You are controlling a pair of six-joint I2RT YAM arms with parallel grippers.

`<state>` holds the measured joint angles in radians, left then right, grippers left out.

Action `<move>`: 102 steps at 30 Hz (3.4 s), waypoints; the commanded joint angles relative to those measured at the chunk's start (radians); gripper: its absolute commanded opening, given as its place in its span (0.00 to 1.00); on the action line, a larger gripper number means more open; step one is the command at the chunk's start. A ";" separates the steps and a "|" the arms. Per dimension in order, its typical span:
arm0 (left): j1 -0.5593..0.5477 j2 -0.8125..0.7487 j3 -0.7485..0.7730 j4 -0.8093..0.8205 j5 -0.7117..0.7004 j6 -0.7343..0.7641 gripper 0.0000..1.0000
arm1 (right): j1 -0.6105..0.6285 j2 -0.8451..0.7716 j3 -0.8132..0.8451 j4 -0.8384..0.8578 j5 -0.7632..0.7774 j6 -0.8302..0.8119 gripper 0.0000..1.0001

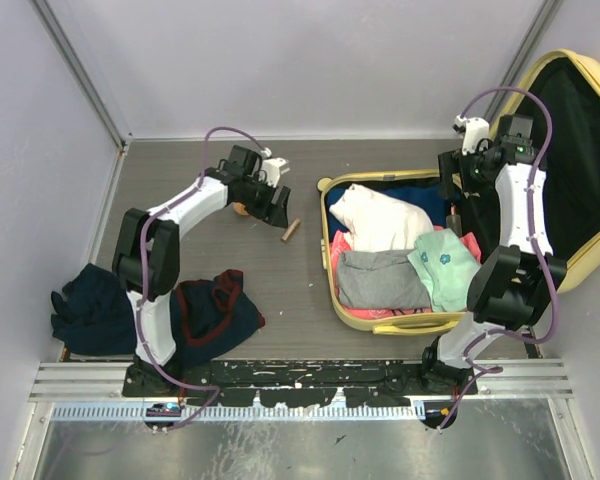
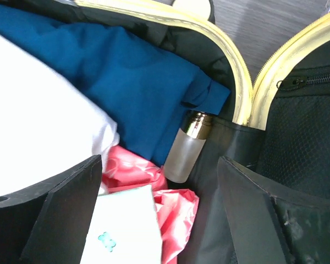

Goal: Pack the luggage

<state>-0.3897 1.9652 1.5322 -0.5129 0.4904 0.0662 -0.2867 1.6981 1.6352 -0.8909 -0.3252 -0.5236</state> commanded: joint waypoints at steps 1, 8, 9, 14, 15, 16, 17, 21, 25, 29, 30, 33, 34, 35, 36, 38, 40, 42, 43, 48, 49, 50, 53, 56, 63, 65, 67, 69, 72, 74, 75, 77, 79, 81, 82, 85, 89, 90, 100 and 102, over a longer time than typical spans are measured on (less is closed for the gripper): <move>-0.054 0.017 0.051 -0.043 -0.077 0.077 0.69 | 0.024 -0.112 0.054 -0.020 -0.096 0.077 0.90; -0.133 0.053 0.074 -0.077 -0.229 0.152 0.67 | 0.093 -0.175 0.041 -0.020 -0.126 0.151 0.92; -0.139 0.061 0.077 -0.080 -0.244 0.152 0.66 | 0.105 -0.183 0.039 -0.018 -0.129 0.166 0.92; -0.170 0.100 0.082 -0.069 -0.297 0.161 0.63 | 0.164 -0.224 0.012 0.023 -0.165 0.254 0.91; -0.176 0.109 0.085 -0.065 -0.307 0.160 0.62 | 0.177 -0.232 0.007 0.032 -0.173 0.268 0.91; -0.180 0.118 0.088 -0.061 -0.314 0.157 0.60 | 0.187 -0.239 0.001 0.041 -0.177 0.278 0.91; -0.187 0.126 0.093 -0.058 -0.322 0.156 0.59 | 0.194 -0.246 -0.007 0.050 -0.178 0.289 0.90; -0.202 0.158 0.104 -0.042 -0.367 0.153 0.50 | 0.205 -0.264 -0.024 0.070 -0.191 0.321 0.89; -0.201 0.167 0.105 -0.035 -0.418 0.133 0.31 | 0.207 -0.285 -0.037 0.101 -0.217 0.368 0.87; -0.167 0.095 0.079 -0.038 -0.357 0.064 0.12 | 0.213 -0.326 -0.085 0.189 -0.265 0.444 0.84; -0.148 0.062 0.068 -0.035 -0.313 0.037 0.09 | 0.216 -0.340 -0.098 0.222 -0.282 0.483 0.84; -0.077 -0.069 0.000 0.018 -0.173 -0.084 0.01 | 0.237 -0.372 -0.132 0.314 -0.323 0.574 0.82; -0.053 -0.121 -0.026 0.048 -0.109 -0.132 0.00 | 0.247 -0.379 -0.140 0.342 -0.337 0.604 0.81; -0.030 -0.172 -0.069 0.089 -0.027 -0.208 0.00 | 0.262 -0.384 -0.148 0.372 -0.357 0.637 0.81; -0.013 -0.222 -0.102 0.137 0.033 -0.265 0.00 | 0.279 -0.388 -0.156 0.406 -0.369 0.669 0.80; 0.010 -0.318 -0.156 0.236 0.118 -0.368 0.00 | 0.319 -0.394 -0.171 0.478 -0.404 0.730 0.80; 0.014 -0.404 -0.203 0.339 0.173 -0.482 0.00 | 0.370 -0.388 -0.171 0.535 -0.416 0.768 0.79; 0.014 -0.499 -0.253 0.478 0.205 -0.590 0.01 | 0.423 -0.367 -0.151 0.581 -0.428 0.813 0.79; 0.013 -0.531 -0.277 0.536 0.204 -0.639 0.01 | 0.455 -0.354 -0.128 0.580 -0.429 0.817 0.79; 0.013 -0.634 -0.348 0.756 0.195 -0.819 0.01 | 0.585 -0.297 -0.001 0.573 -0.436 0.821 0.80; 0.014 -0.645 -0.356 0.795 0.196 -0.845 0.01 | 0.604 -0.287 0.023 0.575 -0.443 0.829 0.80; 0.013 -0.653 -0.361 0.831 0.201 -0.865 0.01 | 0.623 -0.278 0.047 0.574 -0.448 0.830 0.80; 0.014 -0.668 -0.374 0.895 0.195 -0.928 0.01 | 0.680 -0.259 0.108 0.565 -0.443 0.818 0.77; 0.004 -0.680 -0.386 0.932 0.168 -0.964 0.01 | 0.733 -0.245 0.146 0.548 -0.385 0.799 0.73; -0.035 -0.666 -0.394 0.984 0.114 -0.965 0.01 | 0.762 -0.196 0.164 0.549 -0.226 0.882 0.64; -0.036 -0.660 -0.383 0.985 0.110 -0.960 0.01 | 0.770 -0.186 0.172 0.555 -0.202 0.917 0.64; -0.035 -0.650 -0.372 0.980 0.109 -0.952 0.01 | 0.779 -0.182 0.172 0.564 -0.183 0.957 0.64; -0.038 -0.636 -0.355 0.979 0.116 -0.951 0.01 | 0.785 -0.182 0.160 0.576 -0.165 0.988 0.64; -0.045 -0.635 -0.353 0.984 0.108 -0.935 0.01 | 0.792 -0.178 0.150 0.570 -0.132 1.004 0.65; -0.049 -0.638 -0.357 0.985 0.104 -0.935 0.01 | 0.794 -0.175 0.149 0.567 -0.119 1.020 0.64; -0.052 -0.641 -0.358 0.985 0.105 -0.929 0.01 | 0.797 -0.170 0.149 0.567 -0.119 1.023 0.61; -0.054 -0.644 -0.358 0.986 0.110 -0.918 0.02 | 0.807 -0.165 0.141 0.578 -0.120 1.028 0.56; -0.055 -0.643 -0.354 0.987 0.111 -0.918 0.01 | 0.813 -0.163 0.131 0.581 -0.109 1.034 0.55; -0.056 -0.638 -0.346 0.986 0.108 -0.919 0.02 | 0.815 -0.160 0.119 0.584 -0.112 1.040 0.51; -0.055 -0.636 -0.344 0.987 0.108 -0.918 0.02 | 0.815 -0.160 0.114 0.585 -0.113 1.045 0.48; -0.055 -0.629 -0.336 0.982 0.102 -0.915 0.02 | 0.818 -0.158 0.106 0.595 -0.133 1.056 0.43; -0.056 -0.619 -0.331 0.980 0.094 -0.911 0.02 | 0.827 -0.169 0.065 0.599 -0.144 1.068 0.41; -0.055 -0.615 -0.330 0.977 0.094 -0.907 0.03 | 0.831 -0.175 0.047 0.602 -0.141 1.067 0.38; -0.055 -0.622 -0.317 0.758 0.127 -0.773 0.63 | 0.726 -0.203 0.035 0.564 -0.120 0.990 0.00; -0.050 -0.633 -0.319 0.676 0.133 -0.714 0.82 | 0.654 -0.211 0.033 0.527 -0.135 0.970 0.00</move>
<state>-0.4435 1.3705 1.1713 0.2852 0.6037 -0.7666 0.4793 1.5433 1.6547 -0.3370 -0.4553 0.4999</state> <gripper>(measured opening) 0.669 0.307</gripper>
